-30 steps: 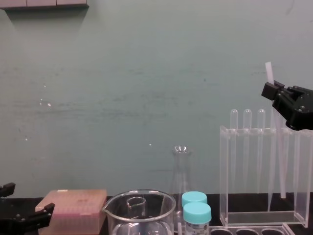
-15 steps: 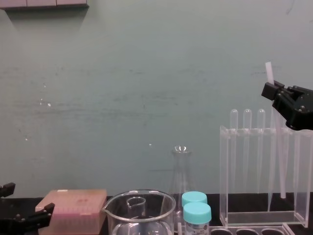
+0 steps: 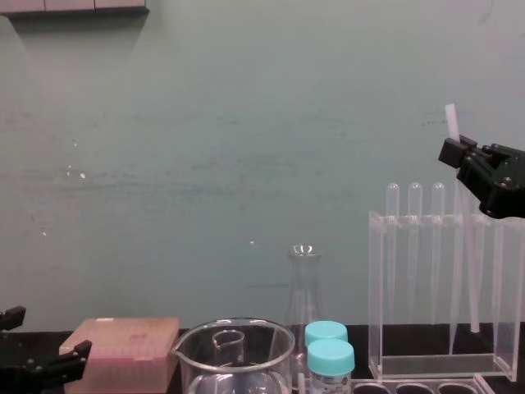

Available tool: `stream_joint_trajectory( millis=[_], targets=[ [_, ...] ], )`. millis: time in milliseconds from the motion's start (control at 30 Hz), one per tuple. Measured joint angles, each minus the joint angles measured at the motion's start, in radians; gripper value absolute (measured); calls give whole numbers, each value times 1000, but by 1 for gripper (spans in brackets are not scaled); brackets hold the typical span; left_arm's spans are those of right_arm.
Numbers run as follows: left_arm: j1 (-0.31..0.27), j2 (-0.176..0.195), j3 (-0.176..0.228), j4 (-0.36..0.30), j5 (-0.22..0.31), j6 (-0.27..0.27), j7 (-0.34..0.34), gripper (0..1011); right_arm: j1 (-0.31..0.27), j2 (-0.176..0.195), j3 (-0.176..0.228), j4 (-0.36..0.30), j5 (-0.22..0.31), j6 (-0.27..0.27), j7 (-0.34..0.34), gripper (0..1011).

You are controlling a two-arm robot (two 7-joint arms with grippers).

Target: Pick up the stirring rod with one hand, then place it down.

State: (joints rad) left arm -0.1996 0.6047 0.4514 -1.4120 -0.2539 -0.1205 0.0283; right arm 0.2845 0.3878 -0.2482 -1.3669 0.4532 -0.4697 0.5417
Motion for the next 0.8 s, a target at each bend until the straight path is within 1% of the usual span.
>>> stream_joint_trajectory(
  millis=[800],
  targets=[
    [0, 0, 0, 0, 0, 0, 0, 1000, 0, 0, 0, 0, 0, 0, 0, 64]
  ],
)
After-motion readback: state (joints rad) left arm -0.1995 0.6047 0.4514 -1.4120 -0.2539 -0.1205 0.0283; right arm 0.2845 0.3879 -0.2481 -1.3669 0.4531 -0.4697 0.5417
